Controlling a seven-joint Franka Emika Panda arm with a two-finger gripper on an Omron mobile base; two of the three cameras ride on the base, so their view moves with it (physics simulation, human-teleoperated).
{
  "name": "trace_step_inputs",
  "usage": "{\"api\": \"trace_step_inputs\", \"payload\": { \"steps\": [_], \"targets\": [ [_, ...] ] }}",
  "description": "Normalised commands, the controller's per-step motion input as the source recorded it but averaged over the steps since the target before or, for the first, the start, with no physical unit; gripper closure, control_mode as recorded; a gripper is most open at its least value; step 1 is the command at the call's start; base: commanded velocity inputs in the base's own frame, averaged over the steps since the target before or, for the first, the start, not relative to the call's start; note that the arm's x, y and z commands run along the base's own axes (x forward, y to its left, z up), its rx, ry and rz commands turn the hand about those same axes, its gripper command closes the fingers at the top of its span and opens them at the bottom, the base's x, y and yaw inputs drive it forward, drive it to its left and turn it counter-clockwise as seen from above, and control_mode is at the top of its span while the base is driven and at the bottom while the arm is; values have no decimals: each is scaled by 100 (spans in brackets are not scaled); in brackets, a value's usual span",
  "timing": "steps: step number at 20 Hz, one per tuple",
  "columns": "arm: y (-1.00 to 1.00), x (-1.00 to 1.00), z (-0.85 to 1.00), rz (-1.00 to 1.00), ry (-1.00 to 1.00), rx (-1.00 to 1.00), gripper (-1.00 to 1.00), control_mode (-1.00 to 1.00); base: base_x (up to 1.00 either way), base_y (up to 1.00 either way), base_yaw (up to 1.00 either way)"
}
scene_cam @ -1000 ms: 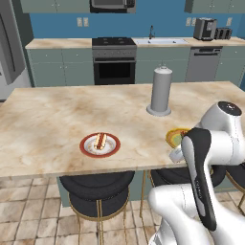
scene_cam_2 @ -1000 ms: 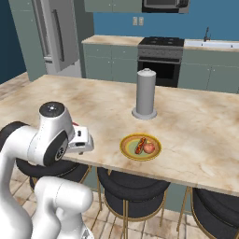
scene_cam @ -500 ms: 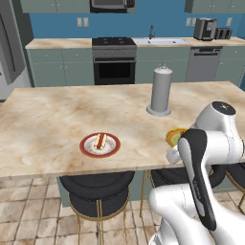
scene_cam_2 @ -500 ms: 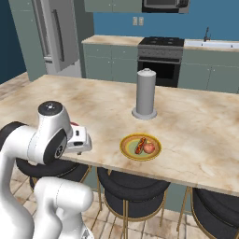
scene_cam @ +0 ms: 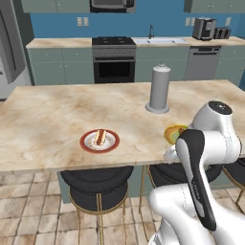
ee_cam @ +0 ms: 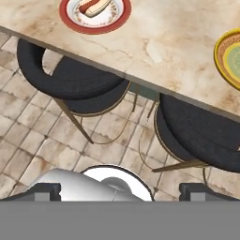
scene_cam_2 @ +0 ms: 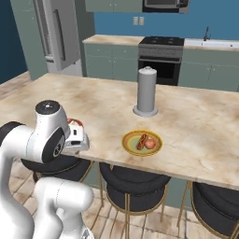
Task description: Pick up the banana and peach from the fridge and place one fruit on each plate on the dining counter.
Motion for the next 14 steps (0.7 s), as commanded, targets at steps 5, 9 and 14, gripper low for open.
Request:
{"api": "trace_step_inputs", "payload": {
  "steps": [5,9,14],
  "targets": [
    [0,0,0,0,0,0,-100,100,-56,23,0],
    [0,0,0,0,0,0,-100,100,-35,56,-9],
    [0,0,0,0,0,0,-100,100,-8,89,-15]
  ]
}}
